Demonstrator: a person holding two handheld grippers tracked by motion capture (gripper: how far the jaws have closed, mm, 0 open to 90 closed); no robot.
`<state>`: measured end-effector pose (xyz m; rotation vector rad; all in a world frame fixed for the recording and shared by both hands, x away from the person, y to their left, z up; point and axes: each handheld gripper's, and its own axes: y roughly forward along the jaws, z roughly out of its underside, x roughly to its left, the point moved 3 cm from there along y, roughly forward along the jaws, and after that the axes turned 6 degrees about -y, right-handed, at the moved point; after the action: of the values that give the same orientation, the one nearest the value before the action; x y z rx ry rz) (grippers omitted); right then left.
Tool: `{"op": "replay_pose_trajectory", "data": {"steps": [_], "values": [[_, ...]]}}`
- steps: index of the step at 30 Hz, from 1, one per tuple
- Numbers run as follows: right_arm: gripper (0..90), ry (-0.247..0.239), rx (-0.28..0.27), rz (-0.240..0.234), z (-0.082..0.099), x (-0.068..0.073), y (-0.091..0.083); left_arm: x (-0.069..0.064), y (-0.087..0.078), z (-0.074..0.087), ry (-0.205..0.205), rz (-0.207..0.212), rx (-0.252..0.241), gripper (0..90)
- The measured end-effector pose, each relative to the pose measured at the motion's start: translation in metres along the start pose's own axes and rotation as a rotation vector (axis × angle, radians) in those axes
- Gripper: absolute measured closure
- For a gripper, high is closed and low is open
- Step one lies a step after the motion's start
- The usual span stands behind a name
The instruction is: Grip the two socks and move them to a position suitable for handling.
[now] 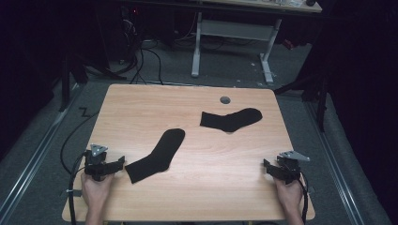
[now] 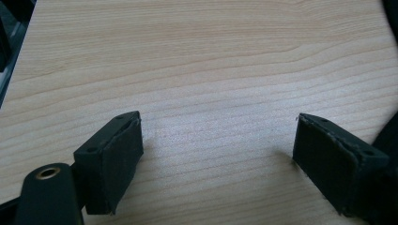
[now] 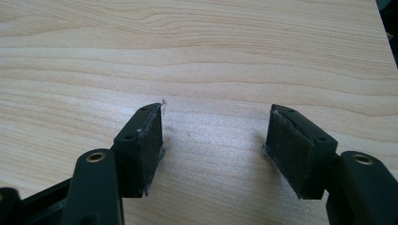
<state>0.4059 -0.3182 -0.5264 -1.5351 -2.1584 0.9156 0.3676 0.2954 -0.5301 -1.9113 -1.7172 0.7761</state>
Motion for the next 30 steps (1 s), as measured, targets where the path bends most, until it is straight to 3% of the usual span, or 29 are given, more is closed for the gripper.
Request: {"op": "replay_pose_trajectory", "data": {"steps": [5,8,13,18,30], "values": [[36.7,0.0,-0.001,0.001,-0.0002,0.0,0.0002,-0.0002,0.0002,0.0,0.001,-0.003,-0.001,16.8],[36.7,0.0,0.002,0.002,-0.0002,0.0,0.0001,-0.0009,0.0006,-0.0004,0.004,-0.025,-0.002,19.3],[36.7,0.0,0.001,0.002,-0.0002,0.0,0.0002,0.0019,0.0004,-0.0011,-0.008,-0.019,-0.005,20.1],[36.7,0.0,0.001,0.001,-0.0002,0.0001,0.0001,0.0027,0.0014,-0.0018,-0.023,-0.056,-0.007,20.0],[36.7,-0.001,0.0,-0.002,-0.0002,0.0002,0.0001,0.0057,-0.0005,-0.0015,-0.019,-0.053,-0.009,24.1]]}}
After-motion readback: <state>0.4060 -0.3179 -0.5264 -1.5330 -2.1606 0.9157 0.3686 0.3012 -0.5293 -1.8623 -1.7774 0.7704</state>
